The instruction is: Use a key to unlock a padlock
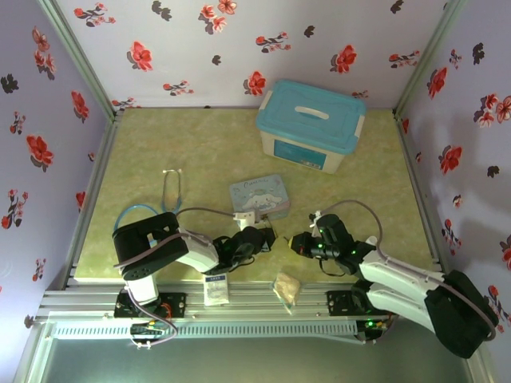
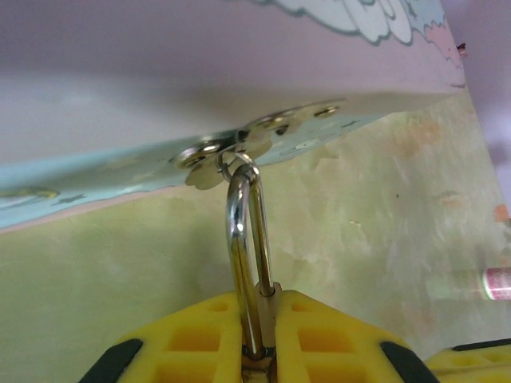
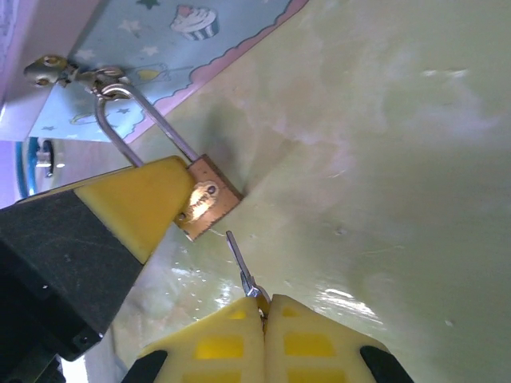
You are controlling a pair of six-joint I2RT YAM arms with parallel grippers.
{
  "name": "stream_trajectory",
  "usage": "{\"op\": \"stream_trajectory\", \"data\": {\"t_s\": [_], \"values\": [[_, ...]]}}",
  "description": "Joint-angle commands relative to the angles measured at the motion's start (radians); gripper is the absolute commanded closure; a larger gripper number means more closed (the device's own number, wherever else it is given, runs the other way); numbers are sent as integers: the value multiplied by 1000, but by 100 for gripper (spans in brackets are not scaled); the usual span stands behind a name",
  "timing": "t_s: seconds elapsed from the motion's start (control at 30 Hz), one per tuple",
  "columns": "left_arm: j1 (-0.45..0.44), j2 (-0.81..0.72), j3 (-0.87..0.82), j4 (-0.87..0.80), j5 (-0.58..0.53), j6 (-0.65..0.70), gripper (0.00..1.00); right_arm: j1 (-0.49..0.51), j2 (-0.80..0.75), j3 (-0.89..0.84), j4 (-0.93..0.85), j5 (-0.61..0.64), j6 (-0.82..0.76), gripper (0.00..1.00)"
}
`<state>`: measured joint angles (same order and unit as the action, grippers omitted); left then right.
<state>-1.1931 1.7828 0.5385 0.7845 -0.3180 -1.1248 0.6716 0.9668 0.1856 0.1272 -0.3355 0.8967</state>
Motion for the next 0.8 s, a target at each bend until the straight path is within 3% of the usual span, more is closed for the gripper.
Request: {"op": "stream_trajectory", "data": {"t_s": [0.0, 0.23, 0.57, 0.77], "values": [[15, 9, -42, 78, 44, -84, 100, -8, 55, -27, 152, -99, 60, 100], [38, 42, -117, 310, 35, -215, 100, -27, 220, -38, 331, -170, 96, 100], [46, 82, -143, 431, 15, -266, 100, -36, 217, -28, 353, -176, 102, 100], [47, 115, -156, 506, 22, -301, 100, -53, 250, -42, 452, -186, 140, 100]]}}
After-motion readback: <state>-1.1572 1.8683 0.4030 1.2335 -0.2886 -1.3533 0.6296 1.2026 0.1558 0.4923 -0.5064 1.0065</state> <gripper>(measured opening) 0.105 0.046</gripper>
